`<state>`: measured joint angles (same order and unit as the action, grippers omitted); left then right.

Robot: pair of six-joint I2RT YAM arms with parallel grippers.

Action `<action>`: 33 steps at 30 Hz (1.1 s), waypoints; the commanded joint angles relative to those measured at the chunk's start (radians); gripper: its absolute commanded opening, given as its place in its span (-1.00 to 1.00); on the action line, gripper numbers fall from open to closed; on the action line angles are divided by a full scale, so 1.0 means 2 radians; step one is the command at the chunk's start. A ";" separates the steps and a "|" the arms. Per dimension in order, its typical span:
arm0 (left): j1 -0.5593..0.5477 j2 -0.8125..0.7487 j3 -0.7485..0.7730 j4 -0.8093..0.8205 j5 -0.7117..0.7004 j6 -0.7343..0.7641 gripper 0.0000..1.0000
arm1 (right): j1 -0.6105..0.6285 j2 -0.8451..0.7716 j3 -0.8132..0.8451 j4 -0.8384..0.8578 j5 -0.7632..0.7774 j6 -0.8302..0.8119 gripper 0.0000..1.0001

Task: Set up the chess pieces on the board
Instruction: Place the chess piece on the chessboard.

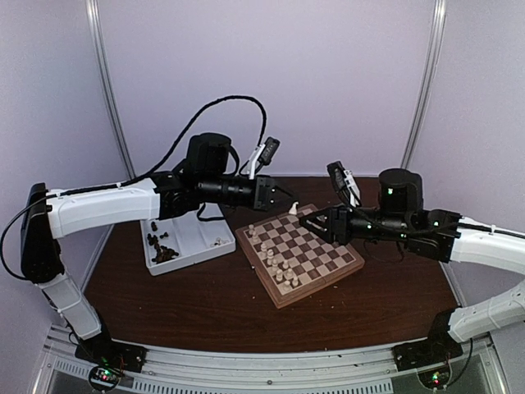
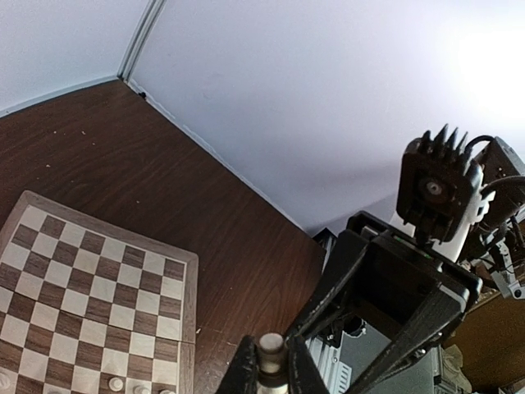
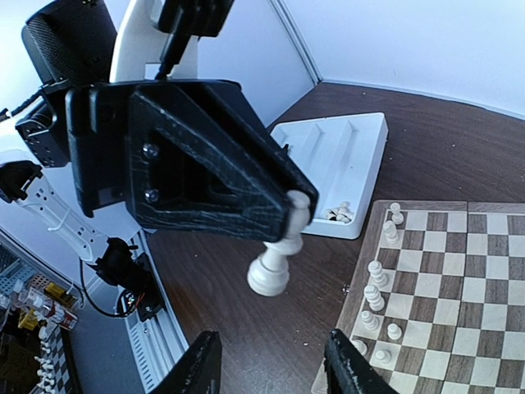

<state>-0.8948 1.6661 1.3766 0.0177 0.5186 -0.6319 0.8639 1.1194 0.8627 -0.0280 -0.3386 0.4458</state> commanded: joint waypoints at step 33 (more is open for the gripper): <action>-0.020 0.025 0.010 0.075 0.030 -0.029 -0.84 | -0.001 0.026 0.018 0.027 -0.009 0.024 -0.81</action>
<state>-0.9295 1.7077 1.3792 0.1120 0.5571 -0.6853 0.8639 1.1687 0.8776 0.0177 -0.3714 0.5045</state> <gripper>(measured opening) 0.106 0.139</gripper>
